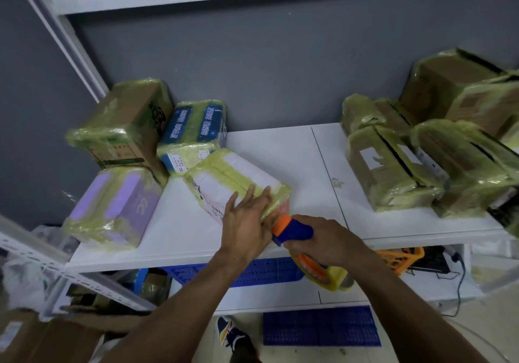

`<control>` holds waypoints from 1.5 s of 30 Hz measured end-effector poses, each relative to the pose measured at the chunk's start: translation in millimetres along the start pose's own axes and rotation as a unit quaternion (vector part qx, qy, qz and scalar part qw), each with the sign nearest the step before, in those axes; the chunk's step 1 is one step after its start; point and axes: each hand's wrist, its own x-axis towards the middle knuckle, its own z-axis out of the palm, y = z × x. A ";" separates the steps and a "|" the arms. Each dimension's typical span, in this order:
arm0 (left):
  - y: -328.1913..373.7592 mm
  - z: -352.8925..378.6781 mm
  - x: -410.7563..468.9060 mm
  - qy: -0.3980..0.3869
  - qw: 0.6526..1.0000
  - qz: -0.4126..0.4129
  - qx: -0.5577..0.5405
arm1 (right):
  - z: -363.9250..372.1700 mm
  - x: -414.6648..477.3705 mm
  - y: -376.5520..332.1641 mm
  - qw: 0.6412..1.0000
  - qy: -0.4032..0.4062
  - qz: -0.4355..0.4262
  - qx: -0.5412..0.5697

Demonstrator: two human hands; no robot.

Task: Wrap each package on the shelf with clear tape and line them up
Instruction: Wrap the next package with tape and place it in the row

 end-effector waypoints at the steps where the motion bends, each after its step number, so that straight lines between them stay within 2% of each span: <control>1: 0.4 -0.3 0.0 -0.001 1.000 -0.001 0.004 | 0.6 -1.2 -1.0 1.000 0.006 0.000 -0.007; 8: 2.3 0.1 -4.1 0.006 0.999 0.018 0.049 | -0.1 -7.2 -10.5 0.999 0.019 0.005 -0.047; 15: 10.3 -1.0 -7.0 0.011 0.998 0.006 0.062 | 3.5 -24.7 -18.8 0.988 0.064 0.009 -0.140; 17: 17.0 0.9 -9.1 0.012 0.998 0.015 0.057 | 2.0 -32.3 -11.8 0.991 0.066 0.020 -0.111; 22: 40.9 10.8 -8.8 0.035 0.997 0.065 0.038 | -10.6 -51.0 8.4 0.997 0.045 0.050 0.048; 31: 55.0 20.9 6.0 -0.007 0.994 0.111 0.004 | -30.2 -55.7 24.4 0.988 0.033 0.096 0.118; 35: 51.6 22.7 14.6 -0.030 0.995 0.090 -0.027 | -16.3 -56.4 31.7 0.991 0.065 0.091 0.071; 40: 38.1 19.8 27.3 -0.082 0.992 0.088 -0.048 | -19.6 -58.7 43.8 0.981 0.095 0.103 0.137; 45: 25.5 21.3 24.5 -0.081 0.996 -0.006 -0.021 | -32.7 -65.7 49.6 0.982 0.107 0.059 0.142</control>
